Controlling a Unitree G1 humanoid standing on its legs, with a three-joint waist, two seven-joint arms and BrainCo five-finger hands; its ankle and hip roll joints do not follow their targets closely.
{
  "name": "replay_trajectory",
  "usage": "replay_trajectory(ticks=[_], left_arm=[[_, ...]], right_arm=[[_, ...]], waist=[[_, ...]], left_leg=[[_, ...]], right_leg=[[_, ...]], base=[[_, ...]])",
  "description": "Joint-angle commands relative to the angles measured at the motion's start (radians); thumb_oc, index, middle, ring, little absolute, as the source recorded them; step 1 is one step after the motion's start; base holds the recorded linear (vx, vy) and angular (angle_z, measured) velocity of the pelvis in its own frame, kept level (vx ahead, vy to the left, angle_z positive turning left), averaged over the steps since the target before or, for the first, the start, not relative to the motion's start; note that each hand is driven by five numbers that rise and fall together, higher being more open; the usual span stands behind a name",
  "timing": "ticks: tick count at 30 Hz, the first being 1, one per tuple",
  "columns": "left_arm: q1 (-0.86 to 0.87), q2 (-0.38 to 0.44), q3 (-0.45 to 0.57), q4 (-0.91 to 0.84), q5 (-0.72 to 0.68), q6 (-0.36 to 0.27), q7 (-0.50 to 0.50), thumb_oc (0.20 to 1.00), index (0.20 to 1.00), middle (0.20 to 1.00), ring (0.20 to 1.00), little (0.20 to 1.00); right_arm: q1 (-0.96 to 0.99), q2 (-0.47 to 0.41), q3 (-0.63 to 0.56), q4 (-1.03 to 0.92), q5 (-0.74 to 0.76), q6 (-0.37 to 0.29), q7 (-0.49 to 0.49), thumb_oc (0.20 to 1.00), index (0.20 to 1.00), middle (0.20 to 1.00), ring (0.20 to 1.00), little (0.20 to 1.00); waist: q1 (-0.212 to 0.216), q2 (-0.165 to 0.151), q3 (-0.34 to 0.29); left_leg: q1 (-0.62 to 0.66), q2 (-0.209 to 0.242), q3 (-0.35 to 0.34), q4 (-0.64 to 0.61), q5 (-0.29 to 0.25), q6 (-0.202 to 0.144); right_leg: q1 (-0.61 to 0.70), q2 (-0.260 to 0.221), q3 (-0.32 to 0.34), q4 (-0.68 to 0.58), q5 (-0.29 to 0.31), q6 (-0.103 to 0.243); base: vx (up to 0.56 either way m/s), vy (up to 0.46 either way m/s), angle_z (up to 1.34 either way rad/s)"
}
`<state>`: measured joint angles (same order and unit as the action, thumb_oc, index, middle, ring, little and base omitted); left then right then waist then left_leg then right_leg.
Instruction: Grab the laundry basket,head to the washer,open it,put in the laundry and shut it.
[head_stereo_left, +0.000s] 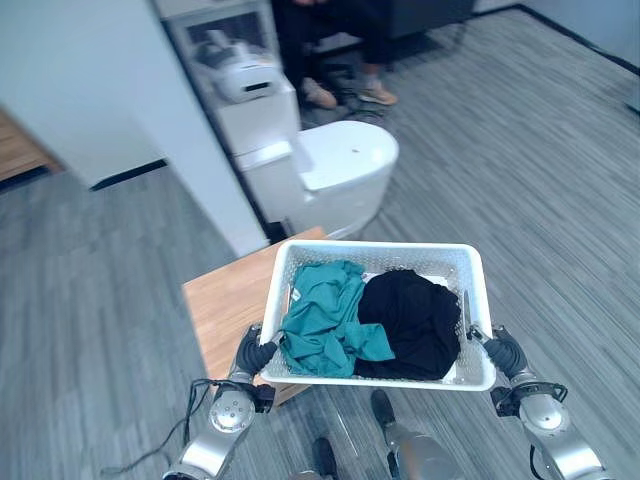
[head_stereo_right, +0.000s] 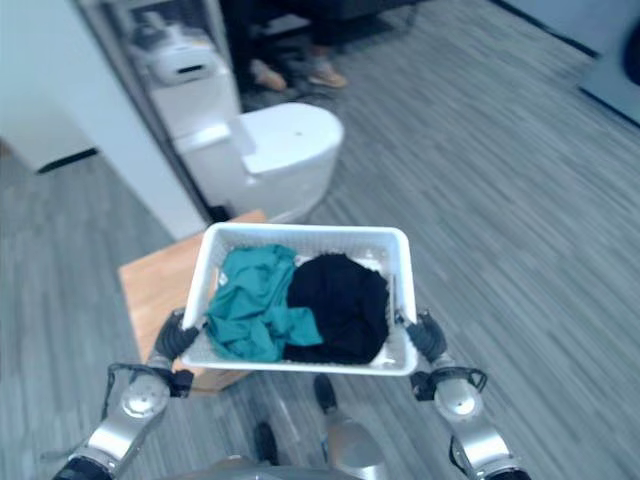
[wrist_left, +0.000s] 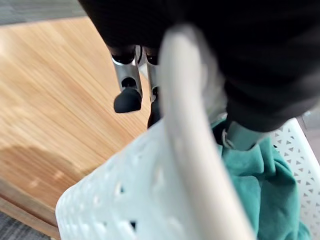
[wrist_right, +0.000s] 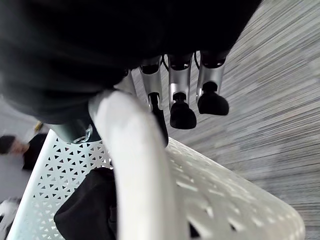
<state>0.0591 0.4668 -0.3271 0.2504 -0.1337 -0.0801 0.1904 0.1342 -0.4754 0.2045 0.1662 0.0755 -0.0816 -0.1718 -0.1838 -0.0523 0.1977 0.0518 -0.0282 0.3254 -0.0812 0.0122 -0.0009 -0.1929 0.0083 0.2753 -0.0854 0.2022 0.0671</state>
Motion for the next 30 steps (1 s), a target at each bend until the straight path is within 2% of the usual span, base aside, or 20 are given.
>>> replay_trajectory(ticks=[1,2,3,4,5,6,9,10,12,13,14,15,16,17,18,20,23,26,28,30], left_arm=[[-0.087,-0.038,-0.070,-0.119,0.001,-0.132,-0.105,0.200,0.200,0.200,0.200,0.200],[-0.104,-0.034,-0.076,-0.131,-0.005,-0.131,-0.103,0.200,0.200,0.200,0.200,0.200],[-0.105,-0.035,-0.076,-0.130,-0.005,-0.131,-0.102,0.200,0.200,0.200,0.200,0.200],[-0.112,-0.036,-0.070,-0.136,-0.010,-0.130,-0.096,0.200,0.200,0.200,0.200,0.200],[-0.112,-0.037,-0.065,-0.131,-0.010,-0.129,-0.094,0.200,0.200,0.200,0.200,0.200],[-0.109,-0.042,-0.063,-0.124,-0.009,-0.127,-0.097,0.200,0.200,0.200,0.200,0.200],[-0.096,-0.056,-0.063,-0.106,-0.003,-0.123,-0.105,0.200,0.200,0.200,0.200,0.200],[-0.092,-0.063,-0.067,-0.099,-0.004,-0.123,-0.106,0.200,0.200,0.200,0.200,0.200],[-0.093,-0.076,-0.076,-0.089,-0.010,-0.128,-0.096,0.200,0.200,0.200,0.200,0.200],[-0.095,-0.083,-0.085,-0.082,-0.013,-0.128,-0.088,0.200,0.200,0.200,0.200,0.200],[-0.093,-0.087,-0.090,-0.081,-0.016,-0.124,-0.082,0.200,0.200,0.200,0.200,0.200],[-0.092,-0.094,-0.095,-0.082,-0.013,-0.123,-0.078,0.200,0.200,0.200,0.200,0.200],[-0.086,-0.097,-0.096,-0.083,-0.010,-0.124,-0.079,0.200,0.200,0.200,0.200,0.200],[-0.086,-0.096,-0.096,-0.083,-0.010,-0.124,-0.078,0.200,0.200,0.200,0.200,0.200],[-0.082,-0.102,-0.097,-0.087,-0.006,-0.123,-0.074,0.200,0.200,0.200,0.200,0.200],[-0.082,-0.102,-0.090,-0.091,-0.002,-0.123,-0.074,0.200,0.200,0.200,0.200,0.200],[-0.086,-0.108,-0.084,-0.083,0.007,-0.119,-0.072,0.200,0.200,0.200,0.200,0.200],[-0.077,-0.110,-0.075,-0.081,0.010,-0.120,-0.069,0.200,0.200,0.200,0.200,0.200],[-0.051,-0.108,-0.064,-0.088,0.011,-0.119,-0.077,0.200,0.200,0.200,0.200,0.200],[-0.021,-0.089,-0.044,-0.103,0.011,-0.114,-0.088,0.200,0.200,0.200,0.200,0.200]], right_arm=[[-0.106,0.030,0.024,-0.101,0.035,-0.129,0.033,0.200,0.200,0.200,0.200,0.200],[-0.111,0.042,0.035,-0.127,0.035,-0.132,0.026,0.200,0.200,0.200,0.200,0.200],[-0.110,0.041,0.035,-0.129,0.034,-0.131,0.025,0.200,0.200,0.200,0.200,0.200],[-0.120,0.046,0.049,-0.133,0.034,-0.135,0.024,0.200,0.200,0.200,0.200,0.200],[-0.125,0.050,0.056,-0.136,0.033,-0.137,0.023,0.200,0.200,0.200,0.200,0.200],[-0.127,0.053,0.066,-0.143,0.034,-0.138,0.027,0.200,0.200,0.200,0.200,0.200],[-0.116,0.044,0.077,-0.158,0.028,-0.136,0.037,0.200,0.200,0.200,0.200,0.200],[-0.114,0.037,0.080,-0.160,0.026,-0.135,0.038,0.200,0.200,0.200,0.200,0.200],[-0.125,0.014,0.090,-0.160,0.024,-0.135,0.032,0.200,0.200,0.200,0.200,0.200],[-0.132,0.010,0.093,-0.157,0.027,-0.134,0.028,0.200,0.200,0.200,0.200,0.200],[-0.136,0.006,0.098,-0.162,0.029,-0.129,0.028,0.200,0.200,0.200,0.200,0.200],[-0.140,0.000,0.101,-0.172,0.029,-0.125,0.029,0.200,0.200,0.200,0.200,0.200],[-0.144,-0.002,0.106,-0.172,0.028,-0.125,0.031,0.200,0.200,0.200,0.200,0.200],[-0.144,-0.002,0.106,-0.173,0.028,-0.125,0.031,0.200,0.200,0.200,0.200,0.200],[-0.152,-0.004,0.110,-0.160,0.028,-0.125,0.028,0.200,0.200,0.200,0.200,0.200],[-0.155,-0.004,0.106,-0.151,0.030,-0.125,0.026,0.200,0.200,0.200,0.200,0.200],[-0.157,0.004,0.093,-0.135,0.045,-0.129,0.019,0.200,0.200,0.200,0.200,0.200],[-0.165,0.010,0.093,-0.128,0.057,-0.128,0.023,0.200,0.200,0.200,0.200,0.200],[-0.155,0.021,0.091,-0.126,0.059,-0.127,0.038,0.200,0.200,0.200,0.200,0.200],[-0.148,0.045,0.092,-0.126,0.076,-0.127,0.066,0.200,0.200,0.200,0.200,0.200]], waist=[[0.022,0.014,-0.035],[0.041,0.028,-0.037],[0.040,0.020,-0.033],[0.056,0.029,-0.038],[0.066,0.028,-0.043],[0.066,0.023,-0.050],[0.048,0.010,-0.072],[0.048,0.009,-0.077],[0.064,0.012,-0.067],[0.070,0.011,-0.062],[0.081,0.011,-0.059],[0.094,0.002,-0.054],[0.105,0.003,-0.053],[0.105,0.000,-0.055],[0.127,0.004,-0.045],[0.137,0.012,-0.045],[0.149,0.028,-0.038],[0.161,0.035,-0.040],[0.163,0.041,-0.049],[0.166,0.038,-0.050]], left_leg=[[-0.014,0.031,-0.022,0.079,-0.134,0.021],[0.021,0.068,0.059,0.080,-0.164,0.008],[0.013,0.066,0.075,0.085,-0.147,0.010],[0.029,0.085,0.106,0.092,-0.167,0.001],[0.032,0.096,0.137,0.102,-0.170,-0.004],[0.041,0.101,0.172,0.114,-0.175,-0.008],[0.065,0.127,0.219,0.211,-0.202,-0.017],[0.061,0.149,0.225,0.282,-0.187,-0.031],[0.011,0.203,0.157,0.467,-0.119,-0.070],[-0.022,0.199,0.106,0.510,-0.109,-0.071],[-0.053,0.161,0.037,0.508,-0.130,-0.056],[-0.100,0.105,-0.025,0.484,-0.145,-0.026],[-0.124,0.077,-0.076,0.451,-0.162,-0.017],[-0.125,0.073,-0.075,0.446,-0.156,-0.015],[-0.176,0.027,-0.157,0.384,-0.156,-0.016],[-0.195,0.007,-0.195,0.319,-0.112,-0.023],[-0.226,-0.002,-0.190,0.264,-0.045,-0.031],[-0.200,-0.003,-0.184,0.241,-0.054,-0.025],[-0.165,-0.005,-0.178,0.217,-0.068,-0.010],[-0.127,-0.001,-0.149,0.214,-0.094,0.018]], right_leg=[[-0.018,0.022,-0.171,0.158,-0.177,0.079],[-0.021,-0.058,-0.452,0.204,-0.243,0.066],[-0.028,-0.064,-0.463,0.207,-0.228,0.056],[-0.019,-0.101,-0.580,0.234,-0.264,0.054],[-0.008,-0.131,-0.665,0.249,-0.276,0.041],[0.010,-0.145,-0.707,0.236,-0.278,0.038],[0.028,-0.129,-0.656,0.209,-0.288,0.028],[0.046,-0.110,-0.634,0.192,-0.290,0.017],[0.094,-0.062,-0.579,0.162,-0.303,-0.013],[0.110,-0.051,-0.559,0.150,-0.307,-0.023],[0.123,-0.042,-0.526,0.142,-0.310,-0.024],[0.130,-0.051,-0.498,0.137,-0.297,-0.024],[0.140,-0.050,-0.467,0.136,-0.297,-0.019],[0.137,-0.053,-0.467,0.135,-0.294,-0.019],[0.159,-0.047,-0.416,0.140,-0.298,-0.011],[0.172,-0.033,-0.383,0.137,-0.296,-0.008],[0.209,-0.012,-0.338,0.140,-0.314,-0.013],[0.224,-0.004,-0.311,0.148,-0.332,-0.011],[0.243,-0.010,-0.290,0.160,-0.348,0.005],[0.222,-0.021,-0.261,0.255,-0.361,0.029]], base=[[0.04,-0.103,-2.49],[-0.01,-0.124,-2.36],[0.07,-0.134,-2.25],[-0.01,-0.107,-1.99],[0.09,-0.126,-1.87],[0.08,-0.168,-1.52],[0.23,-0.219,-1.33],[0.29,-0.306,-1.53],[0.25,-0.279,-1.02],[0.18,-0.126,-0.73],[0.13,-0.049,-0.64],[0.14,0.009,-0.77],[0.06,0.014,-1.07],[0.17,0.041,-1.32],[0.15,0.024,-1.10],[0.17,0.023,-0.87],[0.19,0.059,-0.85],[0.18,0.115,-0.56],[0.25,0.188,-0.48],[0.19,0.178,-0.16]])
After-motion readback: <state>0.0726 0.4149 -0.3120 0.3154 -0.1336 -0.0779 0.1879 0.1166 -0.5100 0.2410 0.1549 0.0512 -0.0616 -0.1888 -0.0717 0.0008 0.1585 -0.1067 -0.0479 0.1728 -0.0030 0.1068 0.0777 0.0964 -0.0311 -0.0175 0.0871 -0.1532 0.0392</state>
